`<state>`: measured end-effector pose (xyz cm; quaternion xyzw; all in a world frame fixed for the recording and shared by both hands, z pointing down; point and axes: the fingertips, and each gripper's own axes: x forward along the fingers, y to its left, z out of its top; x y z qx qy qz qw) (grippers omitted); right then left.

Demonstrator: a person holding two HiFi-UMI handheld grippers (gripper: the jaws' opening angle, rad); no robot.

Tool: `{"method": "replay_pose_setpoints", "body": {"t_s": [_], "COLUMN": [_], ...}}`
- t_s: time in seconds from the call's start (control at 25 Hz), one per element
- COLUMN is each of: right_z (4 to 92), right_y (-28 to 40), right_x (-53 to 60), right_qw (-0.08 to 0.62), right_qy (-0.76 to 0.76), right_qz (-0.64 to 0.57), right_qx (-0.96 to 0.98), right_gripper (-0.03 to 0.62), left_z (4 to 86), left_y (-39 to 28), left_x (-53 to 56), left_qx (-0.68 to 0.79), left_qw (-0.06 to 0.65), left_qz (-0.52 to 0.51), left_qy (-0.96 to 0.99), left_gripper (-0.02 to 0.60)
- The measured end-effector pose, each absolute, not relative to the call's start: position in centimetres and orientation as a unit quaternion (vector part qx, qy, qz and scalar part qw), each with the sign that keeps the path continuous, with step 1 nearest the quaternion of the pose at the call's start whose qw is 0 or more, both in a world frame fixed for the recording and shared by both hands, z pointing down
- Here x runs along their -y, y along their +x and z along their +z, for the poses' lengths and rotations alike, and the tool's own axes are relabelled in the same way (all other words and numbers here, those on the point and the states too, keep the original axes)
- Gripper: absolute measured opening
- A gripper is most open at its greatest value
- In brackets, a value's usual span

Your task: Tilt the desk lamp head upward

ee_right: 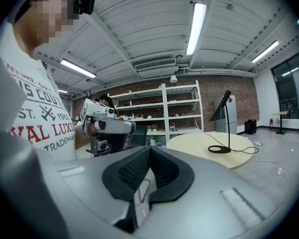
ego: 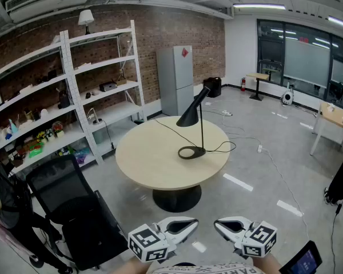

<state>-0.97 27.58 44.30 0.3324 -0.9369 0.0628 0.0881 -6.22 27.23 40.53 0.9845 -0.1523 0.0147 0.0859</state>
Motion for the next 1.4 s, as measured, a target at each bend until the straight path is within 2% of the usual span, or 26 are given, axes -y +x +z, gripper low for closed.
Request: {"method": "replay_pose_setpoints", "body": {"t_s": [1.0,1.4], "right_z": [44.5,44.5], "right_y": [-0.3,3.5], "right_x": [-28.9,-28.1], "right_qw": [0.062,0.041], "right_qy": [0.339,0.379], "right_qz": [0.073,0.079], "right_qx": [0.936,0.921], "right_gripper": [0.005,0.005], "left_z": [40.3,40.1], "left_y": [-6.3,-2.3], "left_x": [-28.2,-27.5], "left_qx": [0.154,0.112], "left_qw": [0.119,0.109], "left_qz": [0.011,0.025], "left_qy": [0.981,0.987], "left_gripper": [-0.002,-0.002]}}
